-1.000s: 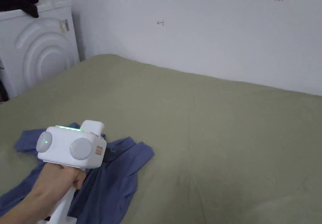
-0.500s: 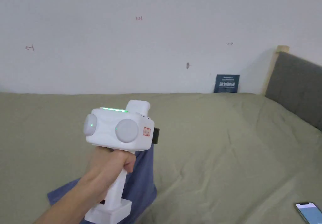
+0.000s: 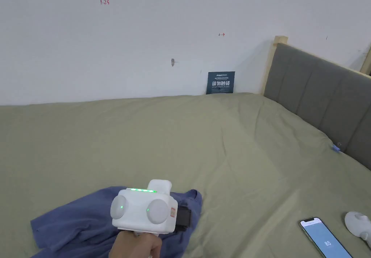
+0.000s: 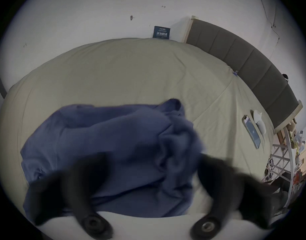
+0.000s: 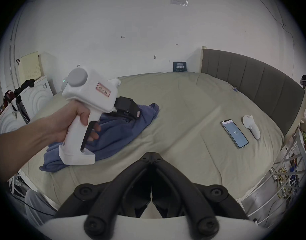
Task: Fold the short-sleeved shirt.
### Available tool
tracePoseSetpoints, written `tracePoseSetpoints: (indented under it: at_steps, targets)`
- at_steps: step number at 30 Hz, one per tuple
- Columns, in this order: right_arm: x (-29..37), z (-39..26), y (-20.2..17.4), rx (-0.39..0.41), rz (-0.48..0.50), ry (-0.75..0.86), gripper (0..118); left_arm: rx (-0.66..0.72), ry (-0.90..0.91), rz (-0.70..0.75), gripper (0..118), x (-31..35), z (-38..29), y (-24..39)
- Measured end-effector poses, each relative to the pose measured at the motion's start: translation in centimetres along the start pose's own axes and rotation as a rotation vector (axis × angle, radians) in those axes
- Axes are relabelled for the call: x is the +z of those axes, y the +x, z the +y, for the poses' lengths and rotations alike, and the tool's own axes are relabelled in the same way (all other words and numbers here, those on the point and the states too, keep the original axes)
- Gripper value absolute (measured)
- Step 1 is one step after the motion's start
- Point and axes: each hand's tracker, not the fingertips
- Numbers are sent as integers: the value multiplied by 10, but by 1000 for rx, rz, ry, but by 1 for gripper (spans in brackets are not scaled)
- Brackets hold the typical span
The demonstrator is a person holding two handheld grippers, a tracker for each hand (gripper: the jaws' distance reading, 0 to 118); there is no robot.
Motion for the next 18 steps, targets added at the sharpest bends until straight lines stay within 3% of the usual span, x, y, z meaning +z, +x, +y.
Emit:
tracePoseSetpoints:
  at_steps: [5, 11, 12, 14, 15, 16, 18]
  targets:
    - [8, 6, -2, -2, 2, 20, 2, 86, 88, -8, 114, 70, -21, -25]
    - [38, 16, -15, 27, 39, 118, 2, 146, 371, 131, 100, 234, -92, -61]
    - [43, 16, -18, 35, 50, 133, 2, 157, 443, 173, 93, 253, -108, -71]
    - [55, 16, -25, 42, 69, 159, 2, 190, 525, 251, 56, 300, -146, -82]
    - [60, 14, -28, 42, 80, 177, 2, 207, 556, 320, 10, 320, -165, -85]
    - [66, 12, -31, 41, 87, 198, 2, 224, 594, 370, 0, 336, -182, -86]
    - [77, 8, -38, 50, 100, 225, 2, 201, 633, 421, 0, 367, -214, -87]
